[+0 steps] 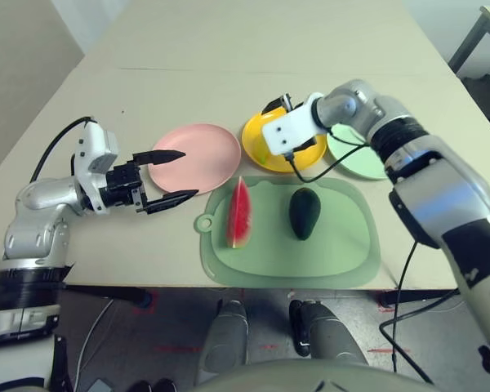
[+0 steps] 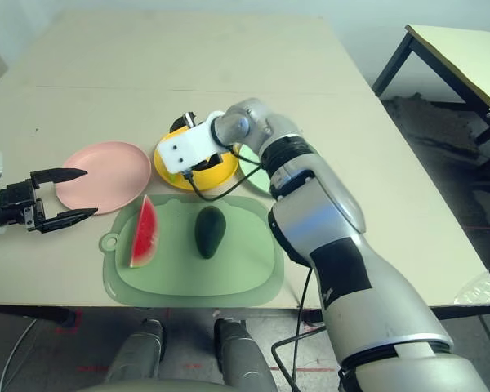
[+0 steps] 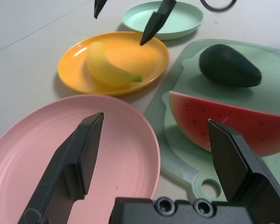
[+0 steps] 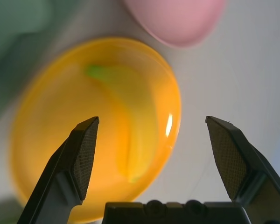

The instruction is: Place the fruits into color-matched plates.

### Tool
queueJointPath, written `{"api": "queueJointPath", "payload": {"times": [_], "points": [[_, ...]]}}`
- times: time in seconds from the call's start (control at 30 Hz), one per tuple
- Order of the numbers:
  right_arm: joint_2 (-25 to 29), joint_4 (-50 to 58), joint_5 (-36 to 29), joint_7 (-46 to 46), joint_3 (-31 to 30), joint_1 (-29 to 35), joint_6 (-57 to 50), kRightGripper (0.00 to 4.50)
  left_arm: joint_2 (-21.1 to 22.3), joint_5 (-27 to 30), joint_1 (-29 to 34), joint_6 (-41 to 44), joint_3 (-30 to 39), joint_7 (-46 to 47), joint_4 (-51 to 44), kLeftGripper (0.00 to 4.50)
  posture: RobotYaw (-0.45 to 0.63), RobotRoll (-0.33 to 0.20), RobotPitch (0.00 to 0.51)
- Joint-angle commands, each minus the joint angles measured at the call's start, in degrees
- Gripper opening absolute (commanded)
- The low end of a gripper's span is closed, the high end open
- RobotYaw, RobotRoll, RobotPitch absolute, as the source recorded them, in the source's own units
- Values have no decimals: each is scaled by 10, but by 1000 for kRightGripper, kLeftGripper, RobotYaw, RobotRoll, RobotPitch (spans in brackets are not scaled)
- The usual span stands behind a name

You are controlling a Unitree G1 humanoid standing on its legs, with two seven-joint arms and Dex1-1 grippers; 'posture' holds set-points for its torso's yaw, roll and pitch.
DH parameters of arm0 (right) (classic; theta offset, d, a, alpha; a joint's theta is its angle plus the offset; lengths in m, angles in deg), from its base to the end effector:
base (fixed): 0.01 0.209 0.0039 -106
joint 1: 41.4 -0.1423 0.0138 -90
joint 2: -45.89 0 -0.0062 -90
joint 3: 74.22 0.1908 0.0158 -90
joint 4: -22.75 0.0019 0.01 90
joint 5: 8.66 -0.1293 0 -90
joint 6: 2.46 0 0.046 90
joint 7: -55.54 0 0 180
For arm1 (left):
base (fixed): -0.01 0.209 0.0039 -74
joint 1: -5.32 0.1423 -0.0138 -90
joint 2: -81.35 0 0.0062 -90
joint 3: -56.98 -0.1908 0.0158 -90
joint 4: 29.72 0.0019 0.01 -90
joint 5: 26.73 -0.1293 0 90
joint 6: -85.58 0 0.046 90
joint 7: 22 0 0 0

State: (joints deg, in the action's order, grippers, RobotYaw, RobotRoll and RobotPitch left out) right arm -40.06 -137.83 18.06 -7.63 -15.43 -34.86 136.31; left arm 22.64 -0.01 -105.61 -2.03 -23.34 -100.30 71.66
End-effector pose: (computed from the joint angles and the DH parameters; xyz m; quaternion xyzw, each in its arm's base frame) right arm 0.3604 -0.1024 0.2678 -0.6787 -0.0750 0.5817 0.4420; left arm 0.2445 0.3191 0.1776 0.1936 -0.0111 -0.5320 0.8243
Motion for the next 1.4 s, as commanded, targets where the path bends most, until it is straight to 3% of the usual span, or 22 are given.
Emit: {"api": "queueJointPath", "payload": {"times": [0.03,0.13,0.23,0.37,0.5,0.67,1.07,1.23,1.4], "points": [[52,78,-88,-183,7,21,57,4489,8,0,-14,-29,-19,-63,15,4500,55,0,143],[131,217,-188,-285,-41,80,33,4489,22,-4,-30,-51,-34,-121,25,4500,47,0,142],[230,408,-285,-293,-108,146,-40,4489,57,12,-38,-80,-77,-142,22,4500,42,0,143],[286,573,-334,-293,-115,208,-116,4489,90,41,-47,-96,-122,-142,15,4500,24,0,146],[247,616,-333,-273,-76,249,-156,4489,92,49,-59,-101,-137,-142,25,4500,18,0,150],[195,570,-285,-241,-50,249,-138,4489,98,37,-52,-120,-145,-142,36,4500,32,0,153],[134,460,-217,-232,-55,245,-79,4489,104,38,-24,-104,-114,-142,8,4500,77,0,152],[98,391,-157,-189,-52,223,-75,4489,97,26,-13,-101,-101,-136,0,4500,84,0,152],[89,387,-134,-181,-55,228,-89,4489,94,21,-2,-99,-90,-137,-6,4500,91,0,159]]}}
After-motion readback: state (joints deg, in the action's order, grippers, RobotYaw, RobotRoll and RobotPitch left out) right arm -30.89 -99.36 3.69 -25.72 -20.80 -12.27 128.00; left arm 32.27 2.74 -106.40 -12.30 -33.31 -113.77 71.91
